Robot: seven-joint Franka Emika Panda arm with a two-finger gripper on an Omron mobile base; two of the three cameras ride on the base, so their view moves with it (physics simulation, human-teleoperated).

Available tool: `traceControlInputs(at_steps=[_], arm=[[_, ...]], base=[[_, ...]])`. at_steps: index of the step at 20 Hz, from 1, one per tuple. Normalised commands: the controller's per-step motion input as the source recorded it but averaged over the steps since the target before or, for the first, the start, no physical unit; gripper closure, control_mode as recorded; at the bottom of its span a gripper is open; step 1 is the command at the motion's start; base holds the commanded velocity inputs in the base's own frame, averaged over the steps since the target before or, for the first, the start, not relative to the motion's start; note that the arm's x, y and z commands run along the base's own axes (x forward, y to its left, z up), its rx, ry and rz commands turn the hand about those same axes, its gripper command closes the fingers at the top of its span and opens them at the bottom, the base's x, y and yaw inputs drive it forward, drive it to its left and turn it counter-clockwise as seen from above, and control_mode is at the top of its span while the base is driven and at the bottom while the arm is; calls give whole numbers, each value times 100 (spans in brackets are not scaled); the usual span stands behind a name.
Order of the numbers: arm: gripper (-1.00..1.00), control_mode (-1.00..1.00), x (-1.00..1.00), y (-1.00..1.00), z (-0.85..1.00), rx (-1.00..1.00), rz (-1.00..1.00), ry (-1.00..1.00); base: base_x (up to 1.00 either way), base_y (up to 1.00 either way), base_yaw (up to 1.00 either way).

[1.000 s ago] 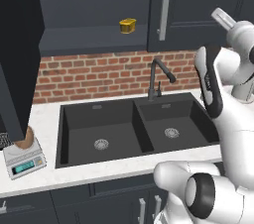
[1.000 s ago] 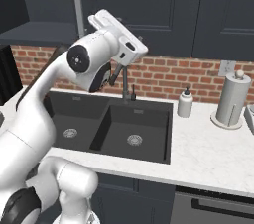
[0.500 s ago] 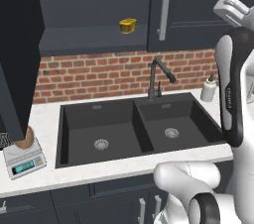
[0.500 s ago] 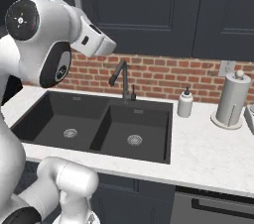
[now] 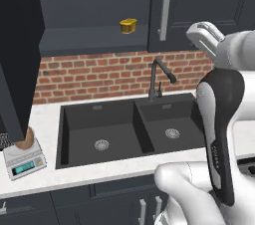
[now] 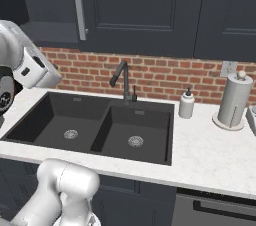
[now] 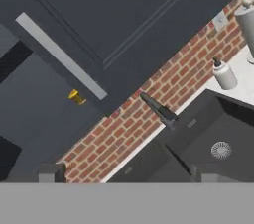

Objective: Pick the honey bottle and place it on the digital scale for weighing, and close the cabinet.

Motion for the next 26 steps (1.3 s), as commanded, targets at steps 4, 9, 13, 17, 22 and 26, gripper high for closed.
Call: traceControlInputs(at_steps=[4,9,13,17,22,26], arm=[[-100,-100,-41,98,-74,4,6,0],[-100,-100,-50,100,-23,-7,8,6],[-100,-100,-82,100,6,-21,7,-6],[-100,-100,-73,100,0,-21,8,-19],[-100,-100,-91,54,0,-9,0,-28],[-100,-100,-80,84,0,-5,2,-21]], base=[[0,0,0],[0,0,0],[0,0,0],[0,0,0],[0,0,0],[0,0,0]])
